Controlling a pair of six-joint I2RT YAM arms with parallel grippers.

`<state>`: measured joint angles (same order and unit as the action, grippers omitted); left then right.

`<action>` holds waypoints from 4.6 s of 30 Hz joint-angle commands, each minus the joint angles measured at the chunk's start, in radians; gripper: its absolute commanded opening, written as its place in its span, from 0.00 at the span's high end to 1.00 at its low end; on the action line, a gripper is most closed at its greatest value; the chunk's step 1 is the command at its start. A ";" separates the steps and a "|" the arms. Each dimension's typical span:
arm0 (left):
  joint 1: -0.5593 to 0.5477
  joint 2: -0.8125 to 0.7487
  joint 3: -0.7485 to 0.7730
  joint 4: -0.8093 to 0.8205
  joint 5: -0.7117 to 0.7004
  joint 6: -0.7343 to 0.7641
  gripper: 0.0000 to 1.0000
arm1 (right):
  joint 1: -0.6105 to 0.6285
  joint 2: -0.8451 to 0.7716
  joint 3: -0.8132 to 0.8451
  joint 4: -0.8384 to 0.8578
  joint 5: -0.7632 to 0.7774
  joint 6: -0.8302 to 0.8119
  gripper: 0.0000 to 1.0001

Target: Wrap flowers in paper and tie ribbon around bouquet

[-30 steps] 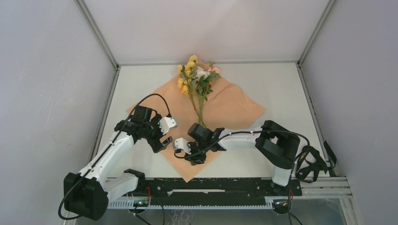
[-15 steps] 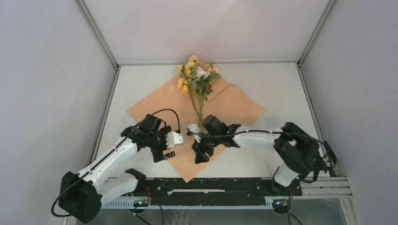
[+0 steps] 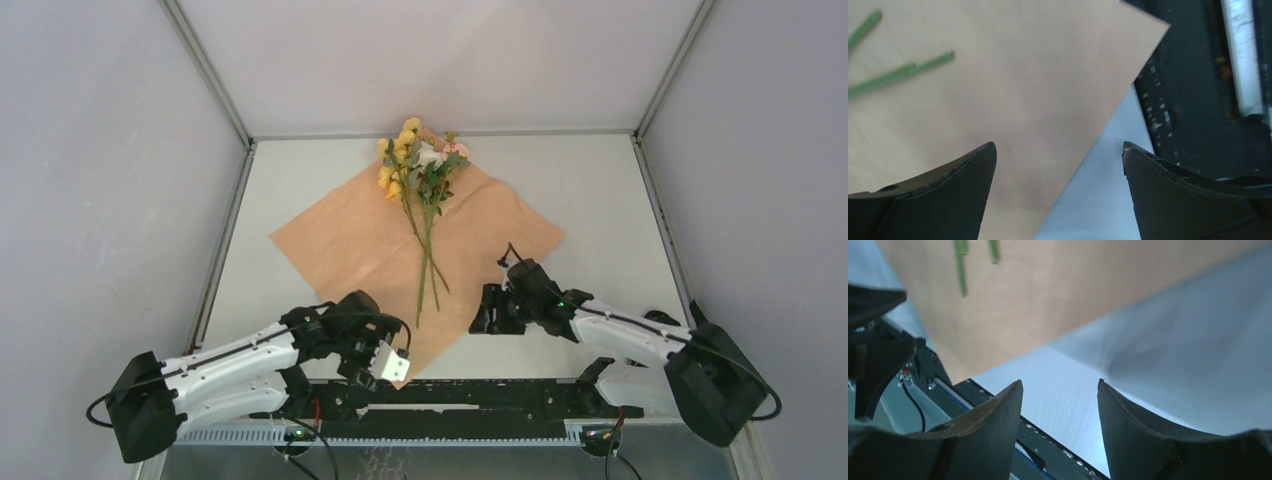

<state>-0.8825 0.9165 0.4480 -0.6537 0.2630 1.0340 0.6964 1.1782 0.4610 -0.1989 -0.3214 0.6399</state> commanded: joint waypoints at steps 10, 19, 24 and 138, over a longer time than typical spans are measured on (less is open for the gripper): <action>-0.267 0.040 -0.099 0.202 -0.120 0.014 0.12 | -0.018 -0.045 -0.091 0.114 0.122 0.245 0.38; -0.268 0.024 -0.086 0.218 -0.121 -0.029 0.56 | 0.061 0.064 -0.018 0.204 0.021 0.172 0.39; -0.268 0.015 -0.069 0.228 -0.170 -0.067 0.94 | 0.066 0.087 0.024 0.262 -0.094 0.092 0.39; 0.304 0.544 0.625 -0.157 0.308 -0.674 0.76 | -0.186 0.548 0.235 0.346 -0.378 -0.074 1.00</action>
<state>-0.5243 1.3544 1.0969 -0.8371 0.4751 0.4145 0.5167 1.7157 0.6403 0.1734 -0.7116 0.5488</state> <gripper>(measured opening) 0.283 0.007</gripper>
